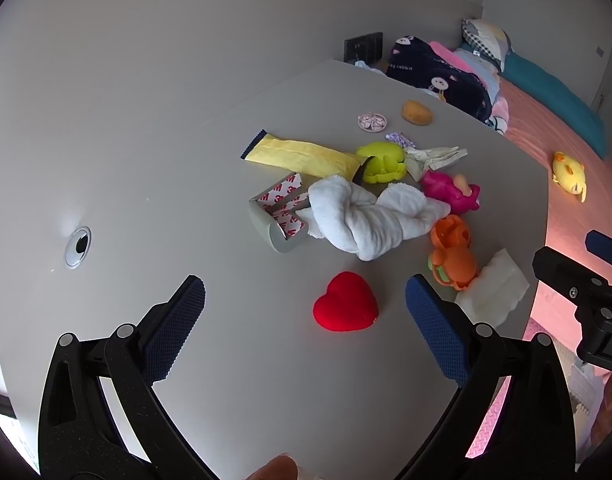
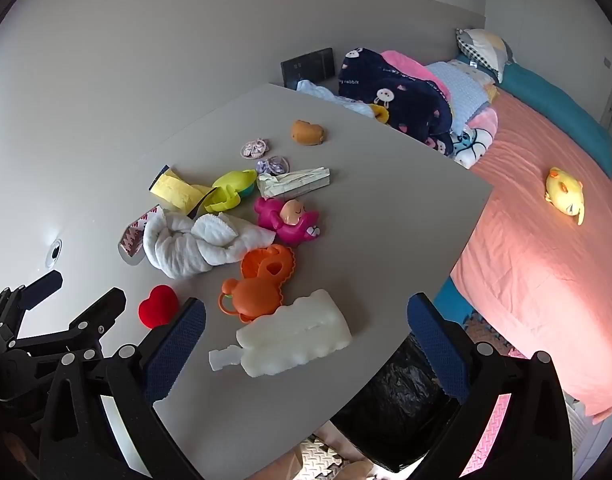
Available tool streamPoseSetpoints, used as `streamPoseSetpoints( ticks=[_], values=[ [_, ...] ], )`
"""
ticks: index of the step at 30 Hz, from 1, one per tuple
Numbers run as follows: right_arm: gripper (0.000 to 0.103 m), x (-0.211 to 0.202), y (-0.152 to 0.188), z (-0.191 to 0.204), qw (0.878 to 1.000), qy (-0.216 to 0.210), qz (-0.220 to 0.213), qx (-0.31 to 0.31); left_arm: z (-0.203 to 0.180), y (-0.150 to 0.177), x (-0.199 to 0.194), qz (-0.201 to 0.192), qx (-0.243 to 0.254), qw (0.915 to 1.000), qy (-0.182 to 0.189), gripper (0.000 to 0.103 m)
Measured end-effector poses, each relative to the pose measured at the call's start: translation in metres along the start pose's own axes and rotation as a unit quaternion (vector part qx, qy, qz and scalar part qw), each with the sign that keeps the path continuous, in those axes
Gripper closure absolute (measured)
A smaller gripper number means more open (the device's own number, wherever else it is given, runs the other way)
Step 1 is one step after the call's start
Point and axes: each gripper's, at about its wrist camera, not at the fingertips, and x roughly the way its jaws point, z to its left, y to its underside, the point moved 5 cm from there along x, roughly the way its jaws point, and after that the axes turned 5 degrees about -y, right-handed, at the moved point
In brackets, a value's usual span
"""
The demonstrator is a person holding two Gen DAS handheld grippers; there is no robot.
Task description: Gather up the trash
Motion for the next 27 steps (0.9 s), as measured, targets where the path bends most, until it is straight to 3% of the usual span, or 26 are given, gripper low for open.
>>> streamPoseSetpoints(
  ticks=[27],
  values=[
    [0.003, -0.0056, 0.0001, -0.0024, 1.0, 0.002, -0.008, -0.002, -0.0083, 0.0023, -0.0013, 0.006, 0.004, 0.9999, 0.014, 0.006]
  ],
)
